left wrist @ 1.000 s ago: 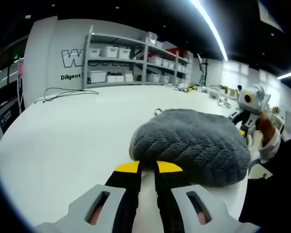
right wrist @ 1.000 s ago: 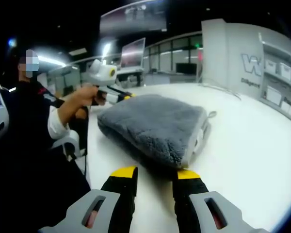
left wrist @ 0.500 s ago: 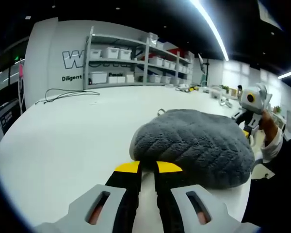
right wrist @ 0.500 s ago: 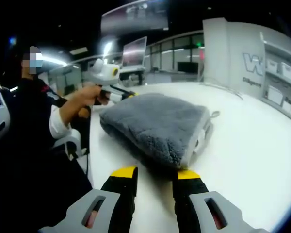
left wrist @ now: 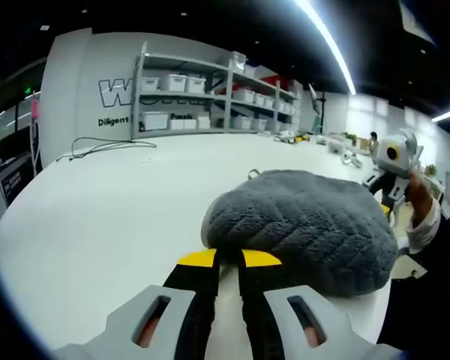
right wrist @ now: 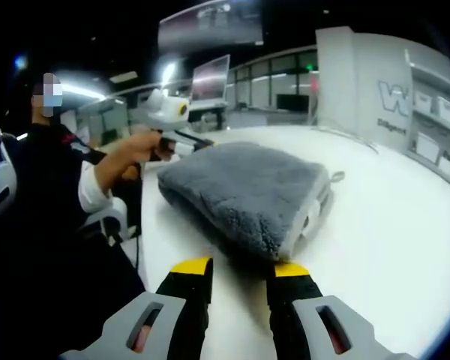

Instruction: Open the folded towel by lifting each exposed corner and separating the folded layers until the towel lies flat within the target outline without major curled edges

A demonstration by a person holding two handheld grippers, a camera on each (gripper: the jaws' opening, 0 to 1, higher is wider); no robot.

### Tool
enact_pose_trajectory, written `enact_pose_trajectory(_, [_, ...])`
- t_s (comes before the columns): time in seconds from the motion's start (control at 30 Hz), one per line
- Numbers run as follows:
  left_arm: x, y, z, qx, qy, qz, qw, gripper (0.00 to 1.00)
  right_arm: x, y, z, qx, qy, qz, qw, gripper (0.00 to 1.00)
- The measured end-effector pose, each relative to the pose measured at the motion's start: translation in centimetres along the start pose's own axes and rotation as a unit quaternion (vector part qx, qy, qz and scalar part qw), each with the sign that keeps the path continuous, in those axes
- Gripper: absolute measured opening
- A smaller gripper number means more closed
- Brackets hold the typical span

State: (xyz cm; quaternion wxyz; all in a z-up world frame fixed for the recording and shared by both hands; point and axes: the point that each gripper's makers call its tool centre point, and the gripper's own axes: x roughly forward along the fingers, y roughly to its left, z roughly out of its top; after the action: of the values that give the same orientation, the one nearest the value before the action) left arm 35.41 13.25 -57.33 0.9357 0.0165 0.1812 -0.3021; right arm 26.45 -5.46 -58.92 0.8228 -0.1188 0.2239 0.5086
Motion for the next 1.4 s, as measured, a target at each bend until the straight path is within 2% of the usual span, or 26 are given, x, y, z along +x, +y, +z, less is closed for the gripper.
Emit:
enact_pose_trajectory(0.27, [-0.1,0.2,0.0,0.002,0.002,0.002,1.0,0.11,0.0,0.4,-0.1,-0.001,0.002,0.003,1.0,0.26])
enact_pose_trajectory(0.87, [-1.0,-1.1,-0.3,0.005,0.007,0.001,1.0,0.15,-0.2,0.9,-0.1,-0.006,0.006,0.009,0.9999,0.25])
enact_pose_trajectory(1.17, [-1.7,-0.3,0.3,0.008,0.003,0.005,1.0,0.19,-0.2,1.3,-0.1,-0.012,0.011,0.017,0.9997,0.24])
enact_pose_trajectory(1.4, [-2.5,-0.3,1.4,0.017,-0.009,0.008,0.9998,0.26,-0.2,1.7,-0.1,-0.011,0.014,0.024,0.9996,0.23])
